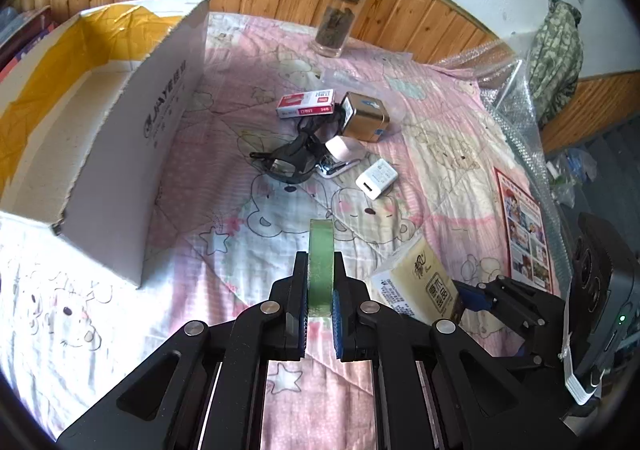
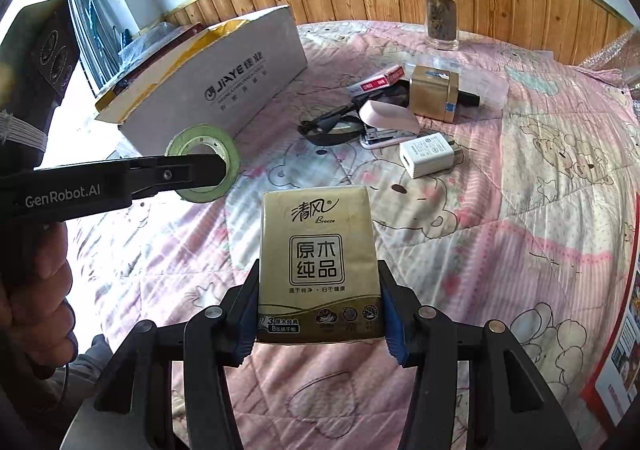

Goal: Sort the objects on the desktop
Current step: 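Carry the tape roll and tissue pack over the white box with both tools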

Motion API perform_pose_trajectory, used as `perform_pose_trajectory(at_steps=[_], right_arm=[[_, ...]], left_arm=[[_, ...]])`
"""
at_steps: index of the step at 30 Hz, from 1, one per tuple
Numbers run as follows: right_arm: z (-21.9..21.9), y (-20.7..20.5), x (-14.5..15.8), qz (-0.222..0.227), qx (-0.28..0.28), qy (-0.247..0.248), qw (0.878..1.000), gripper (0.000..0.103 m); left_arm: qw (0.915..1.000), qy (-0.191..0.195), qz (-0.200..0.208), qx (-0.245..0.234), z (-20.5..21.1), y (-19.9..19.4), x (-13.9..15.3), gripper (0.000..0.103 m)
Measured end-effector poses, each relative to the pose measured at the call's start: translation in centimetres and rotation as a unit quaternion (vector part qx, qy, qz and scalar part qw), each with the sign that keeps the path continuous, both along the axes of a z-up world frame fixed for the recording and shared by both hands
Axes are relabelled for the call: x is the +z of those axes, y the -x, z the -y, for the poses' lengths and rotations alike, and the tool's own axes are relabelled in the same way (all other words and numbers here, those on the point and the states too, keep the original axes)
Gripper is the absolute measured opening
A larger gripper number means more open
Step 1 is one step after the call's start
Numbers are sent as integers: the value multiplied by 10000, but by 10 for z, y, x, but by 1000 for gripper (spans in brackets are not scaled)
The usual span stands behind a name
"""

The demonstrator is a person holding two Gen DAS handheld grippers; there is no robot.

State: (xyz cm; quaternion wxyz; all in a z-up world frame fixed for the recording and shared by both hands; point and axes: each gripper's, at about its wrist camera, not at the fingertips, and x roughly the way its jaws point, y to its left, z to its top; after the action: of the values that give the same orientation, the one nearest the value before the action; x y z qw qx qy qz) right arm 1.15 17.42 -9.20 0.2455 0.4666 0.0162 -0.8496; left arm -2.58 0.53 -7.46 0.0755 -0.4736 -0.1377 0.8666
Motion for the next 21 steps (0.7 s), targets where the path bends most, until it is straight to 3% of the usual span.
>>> perform_pose_trajectory(at_steps=[21], right_arm=[[57, -46, 67, -614, 474, 112, 9969, 53]], left_arm=[[9948, -403, -731, 588, 50, -64, 57, 9]])
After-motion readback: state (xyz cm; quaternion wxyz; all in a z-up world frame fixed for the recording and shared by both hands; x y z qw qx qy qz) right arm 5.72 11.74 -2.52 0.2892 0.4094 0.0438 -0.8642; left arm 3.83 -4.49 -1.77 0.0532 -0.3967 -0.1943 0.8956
